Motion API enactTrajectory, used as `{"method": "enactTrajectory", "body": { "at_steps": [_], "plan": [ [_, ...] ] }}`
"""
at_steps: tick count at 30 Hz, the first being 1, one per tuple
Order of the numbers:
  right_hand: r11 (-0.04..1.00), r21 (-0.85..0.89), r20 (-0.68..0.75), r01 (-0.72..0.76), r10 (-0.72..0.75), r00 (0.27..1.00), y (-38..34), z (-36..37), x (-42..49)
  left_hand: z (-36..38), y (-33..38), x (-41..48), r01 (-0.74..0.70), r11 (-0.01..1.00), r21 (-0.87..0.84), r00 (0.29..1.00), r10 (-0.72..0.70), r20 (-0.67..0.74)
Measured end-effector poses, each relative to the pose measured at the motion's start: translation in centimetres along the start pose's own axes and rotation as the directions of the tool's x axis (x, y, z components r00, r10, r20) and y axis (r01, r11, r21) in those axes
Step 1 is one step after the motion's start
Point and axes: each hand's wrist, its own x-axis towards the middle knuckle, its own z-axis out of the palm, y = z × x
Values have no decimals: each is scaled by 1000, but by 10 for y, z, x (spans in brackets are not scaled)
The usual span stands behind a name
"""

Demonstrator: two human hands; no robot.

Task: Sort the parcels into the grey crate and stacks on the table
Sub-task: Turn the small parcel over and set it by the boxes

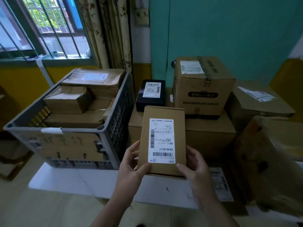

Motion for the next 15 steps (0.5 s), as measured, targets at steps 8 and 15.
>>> {"method": "enactTrajectory", "body": {
  "at_steps": [8, 15],
  "plan": [
    [971, -137, -18, -194, 193, 981, 55, -23, -13, -3, -54, -18, 175, 973, 151, 982, -185, 50],
    [921, 1, 46, -390, 390, 920, 82, -27, -5, -11, -62, -8, 242, 956, 167, 963, -258, 79]
  ]
}}
